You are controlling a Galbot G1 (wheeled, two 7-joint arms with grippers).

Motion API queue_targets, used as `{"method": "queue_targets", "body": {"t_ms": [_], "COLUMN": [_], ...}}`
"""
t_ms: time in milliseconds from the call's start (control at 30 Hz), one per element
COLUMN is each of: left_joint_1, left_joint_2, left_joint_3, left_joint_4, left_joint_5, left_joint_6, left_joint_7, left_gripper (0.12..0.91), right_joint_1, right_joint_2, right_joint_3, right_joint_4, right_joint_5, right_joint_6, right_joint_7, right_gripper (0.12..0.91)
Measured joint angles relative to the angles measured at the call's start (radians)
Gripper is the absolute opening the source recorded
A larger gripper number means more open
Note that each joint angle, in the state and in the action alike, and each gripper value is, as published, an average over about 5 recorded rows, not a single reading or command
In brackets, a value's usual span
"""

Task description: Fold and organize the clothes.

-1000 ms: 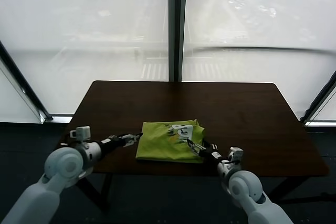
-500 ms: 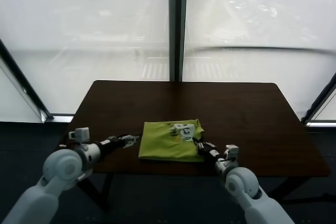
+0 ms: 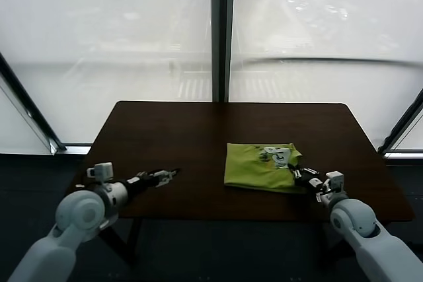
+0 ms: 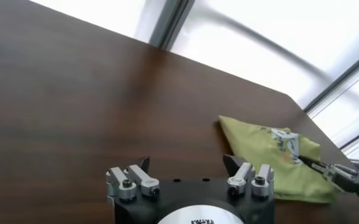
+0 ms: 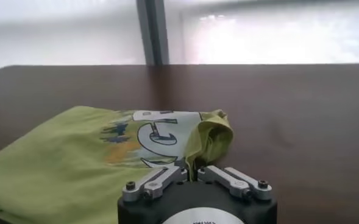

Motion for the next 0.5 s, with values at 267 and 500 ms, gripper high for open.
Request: {"method": "queue_targets", "body": {"t_ms": [267,500], "left_joint_1": [0.017,0.021], "left_joint_2": [-0.011,-0.029], "left_joint_3": [-0.005,-0.002], "left_joint_4": [-0.012,-0.012], "left_joint_5": [0.012,0.024], "left_joint_6": [-0.007,-0.008], "left_joint_7": [0.000,0.002], "left_gripper": [0.907,0.907], "right_joint_1": [0.045,-0.028], "right_joint_2": [-0.046,-0.096], "right_joint_3": [-0.009,0.046], "right_joint_4": [-0.054,0.006], "right_joint_5": [-0.054,-0.073], "right_joint_6": [0.005,-0.024], "right_joint_7": [0.010,0.030], "right_gripper": [0.231,0.634]}}
